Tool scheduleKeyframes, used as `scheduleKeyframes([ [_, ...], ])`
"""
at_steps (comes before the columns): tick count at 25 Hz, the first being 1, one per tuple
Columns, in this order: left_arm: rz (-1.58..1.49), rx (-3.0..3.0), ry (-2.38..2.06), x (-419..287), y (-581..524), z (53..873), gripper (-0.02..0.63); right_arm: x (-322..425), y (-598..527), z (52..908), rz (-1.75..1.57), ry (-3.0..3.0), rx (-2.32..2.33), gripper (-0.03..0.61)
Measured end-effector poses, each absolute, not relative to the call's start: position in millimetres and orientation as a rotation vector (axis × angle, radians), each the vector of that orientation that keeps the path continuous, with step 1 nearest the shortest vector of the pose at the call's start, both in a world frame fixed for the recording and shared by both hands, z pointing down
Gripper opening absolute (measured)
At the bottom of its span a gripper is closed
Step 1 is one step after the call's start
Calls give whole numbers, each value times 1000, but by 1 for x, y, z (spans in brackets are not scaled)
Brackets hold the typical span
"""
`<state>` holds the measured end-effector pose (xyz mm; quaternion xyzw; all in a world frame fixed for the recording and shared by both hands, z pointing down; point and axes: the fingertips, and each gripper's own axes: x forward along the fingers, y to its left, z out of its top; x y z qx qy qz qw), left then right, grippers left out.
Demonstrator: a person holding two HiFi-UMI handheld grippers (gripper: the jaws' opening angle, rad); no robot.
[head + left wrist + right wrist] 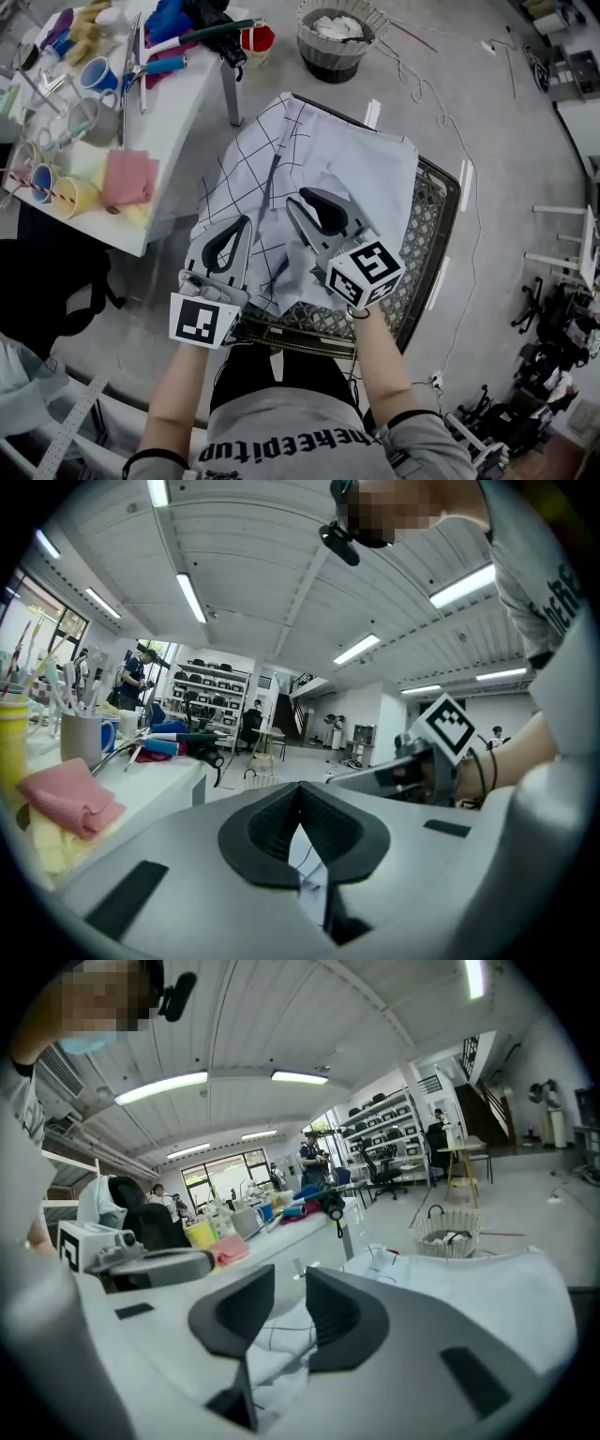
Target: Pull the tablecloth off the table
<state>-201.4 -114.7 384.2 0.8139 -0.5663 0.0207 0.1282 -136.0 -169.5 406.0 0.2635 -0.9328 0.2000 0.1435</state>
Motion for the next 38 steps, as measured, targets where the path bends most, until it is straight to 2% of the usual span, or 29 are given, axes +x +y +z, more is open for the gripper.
scheduleKeyframes([
  [6, 65, 2284, -1721, -243, -92, 402, 12, -144, -140, 362, 533, -2772, 757, 112],
  [17, 186, 2080, -1757, -309, -49, 472, 15, -172, -101, 368, 620, -2784, 705, 112],
  [18, 191, 2073, -1746, -310, -47, 478, 21, -175, -98, 370, 621, -2781, 699, 112],
  [20, 199, 2064, -1711, -309, -41, 490, 87, -180, -92, 373, 625, -2774, 684, 112],
  [29, 230, 2003, -1562, -297, -21, 544, 189, -195, -83, 387, 625, -2753, 649, 112],
  [38, 243, 1928, -1457, -287, -26, 584, 218, -201, -88, 393, 600, -2739, 647, 112],
])
